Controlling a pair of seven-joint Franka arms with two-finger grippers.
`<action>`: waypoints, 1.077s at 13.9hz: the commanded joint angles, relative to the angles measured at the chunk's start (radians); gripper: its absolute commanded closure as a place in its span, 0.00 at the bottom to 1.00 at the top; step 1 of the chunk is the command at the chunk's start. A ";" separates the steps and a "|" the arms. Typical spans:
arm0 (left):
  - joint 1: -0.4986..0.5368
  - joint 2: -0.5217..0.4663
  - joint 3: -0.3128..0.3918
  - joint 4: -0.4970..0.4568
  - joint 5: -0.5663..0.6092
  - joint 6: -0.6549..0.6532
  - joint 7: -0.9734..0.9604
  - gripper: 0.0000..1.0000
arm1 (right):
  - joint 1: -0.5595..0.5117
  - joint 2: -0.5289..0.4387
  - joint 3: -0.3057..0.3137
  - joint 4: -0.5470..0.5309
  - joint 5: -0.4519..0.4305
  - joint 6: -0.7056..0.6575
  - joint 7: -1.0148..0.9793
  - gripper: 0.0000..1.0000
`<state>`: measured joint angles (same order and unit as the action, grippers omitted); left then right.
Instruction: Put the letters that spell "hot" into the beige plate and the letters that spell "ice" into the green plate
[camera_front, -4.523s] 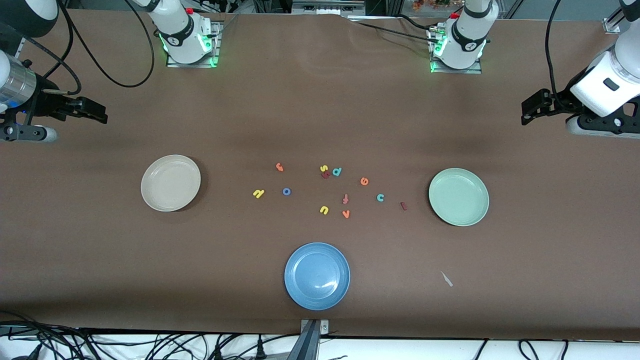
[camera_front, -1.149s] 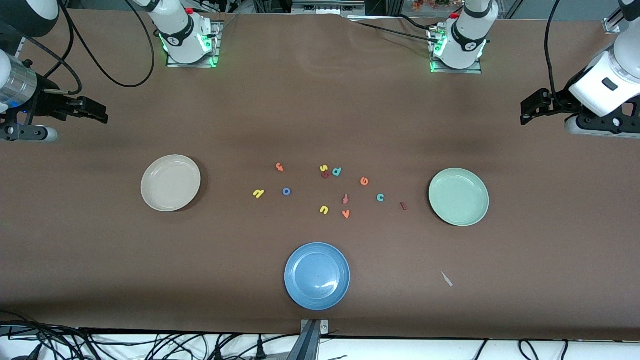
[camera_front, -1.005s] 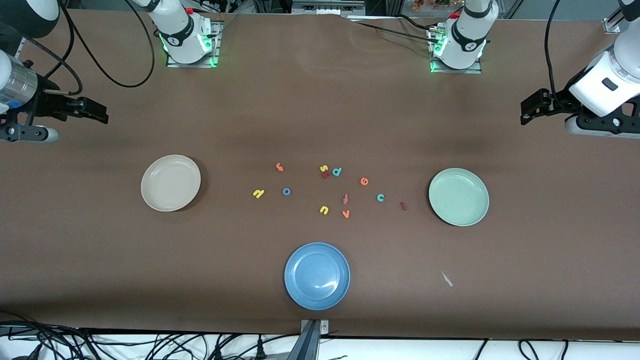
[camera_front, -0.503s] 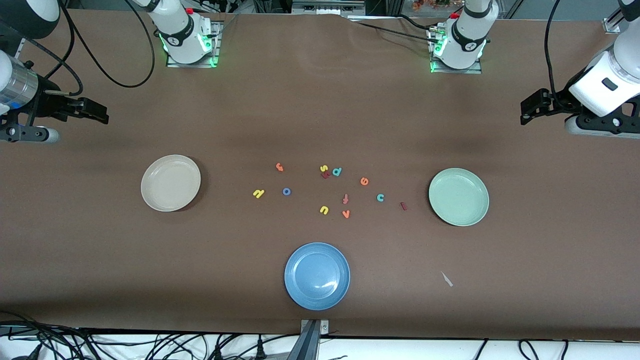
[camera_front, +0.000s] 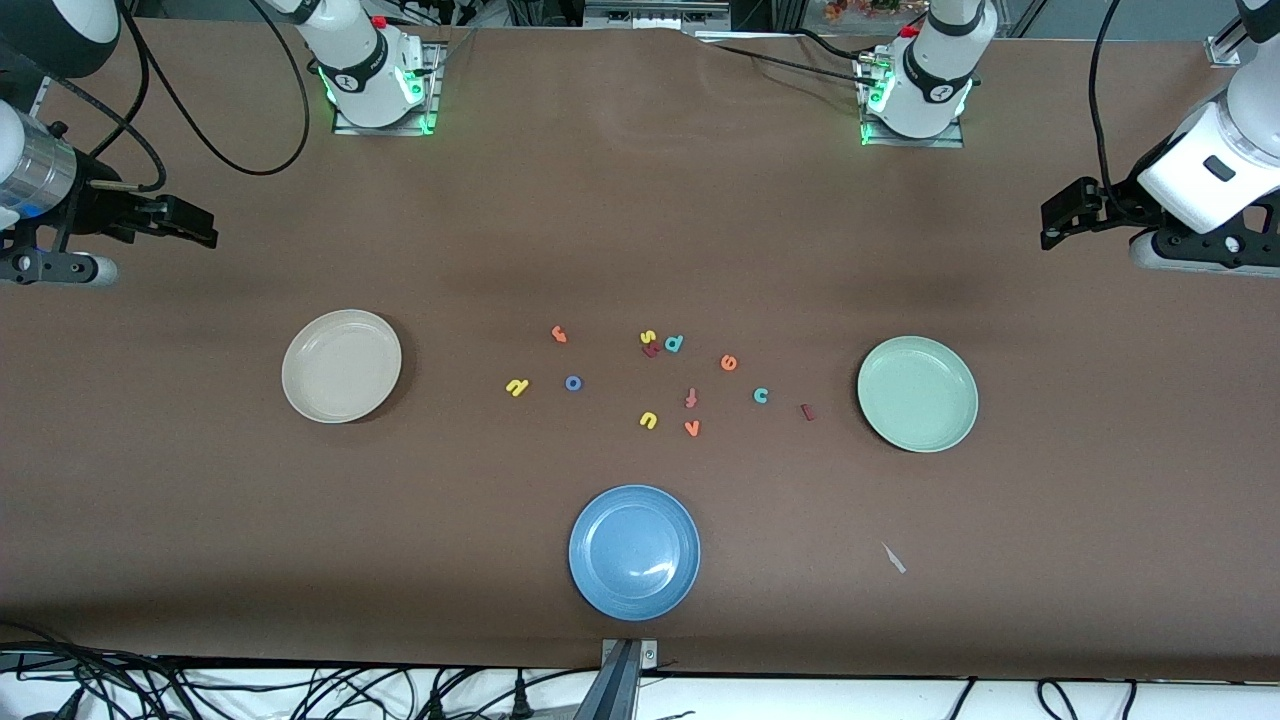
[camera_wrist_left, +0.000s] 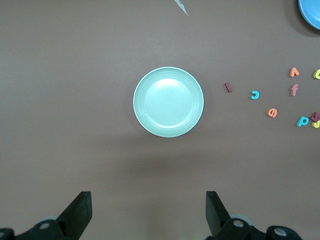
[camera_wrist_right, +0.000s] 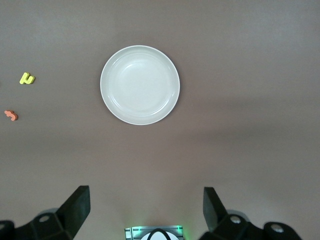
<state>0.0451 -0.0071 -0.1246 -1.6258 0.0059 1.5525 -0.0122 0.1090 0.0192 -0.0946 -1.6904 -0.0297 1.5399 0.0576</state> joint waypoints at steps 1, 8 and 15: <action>-0.005 0.010 -0.003 0.032 0.008 -0.029 -0.006 0.00 | -0.002 -0.002 -0.002 0.002 0.019 -0.009 -0.016 0.00; -0.004 0.010 -0.001 0.032 0.008 -0.035 -0.005 0.00 | -0.002 -0.002 -0.002 0.002 0.019 -0.009 -0.013 0.00; -0.002 0.010 0.002 0.032 0.008 -0.038 -0.002 0.00 | 0.000 0.011 -0.001 0.015 0.017 -0.001 -0.004 0.00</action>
<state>0.0455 -0.0071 -0.1247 -1.6257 0.0059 1.5431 -0.0122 0.1091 0.0232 -0.0945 -1.6904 -0.0296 1.5419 0.0576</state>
